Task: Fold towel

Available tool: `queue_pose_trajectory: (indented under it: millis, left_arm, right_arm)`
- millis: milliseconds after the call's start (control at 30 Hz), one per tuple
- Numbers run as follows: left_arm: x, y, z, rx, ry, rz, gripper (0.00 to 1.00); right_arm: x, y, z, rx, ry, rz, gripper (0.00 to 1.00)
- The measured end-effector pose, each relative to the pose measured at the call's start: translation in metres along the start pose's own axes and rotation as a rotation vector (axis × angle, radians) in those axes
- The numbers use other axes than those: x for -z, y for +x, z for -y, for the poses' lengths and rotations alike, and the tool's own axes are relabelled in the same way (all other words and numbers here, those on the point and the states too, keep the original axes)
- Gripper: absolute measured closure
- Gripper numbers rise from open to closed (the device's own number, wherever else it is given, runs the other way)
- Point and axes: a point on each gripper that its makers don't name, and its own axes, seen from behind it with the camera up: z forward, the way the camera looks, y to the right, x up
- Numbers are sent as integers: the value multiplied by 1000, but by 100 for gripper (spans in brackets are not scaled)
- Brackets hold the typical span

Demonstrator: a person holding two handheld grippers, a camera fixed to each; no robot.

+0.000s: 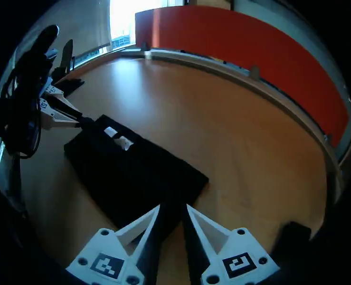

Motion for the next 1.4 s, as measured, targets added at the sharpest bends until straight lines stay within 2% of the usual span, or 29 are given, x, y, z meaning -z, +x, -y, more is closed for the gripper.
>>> queue_pose_trajectory:
  millis: [467,533,600,667,733,800,867,1167,1400]
  left_arm:
    - [0,11,18,7,41,-14,61]
    - [0,12,19,11,45,-14,52]
    - [1,12,20,16,46,-13,40]
    - [3,11,20,23,42,-13,26]
    - [4,9,21,35,39,-12,18]
    - [6,7,22,47,38,-11,10]
    - [8,5,22,60,36,-10,10]
    - [22,-9,19,87,31,-12,10]
    - [40,-30,10,100,26,-10,10]
  right_arm:
    - [-6,11,-18,-11,-76,-9,64]
    - [-7,11,-20,-9,-84,-7,64]
    - [-7,12,-22,-8,-92,-7,60]
    - [-6,13,-23,-8,-99,-11,43]
    - [-5,14,-23,-9,-107,-16,27]
    - [-3,14,-23,-12,-113,-21,22]
    - [-1,14,-20,-16,-114,-25,17]
    - [15,5,0,-37,-89,-42,17]
    - [28,-11,17,-46,-70,-42,17]
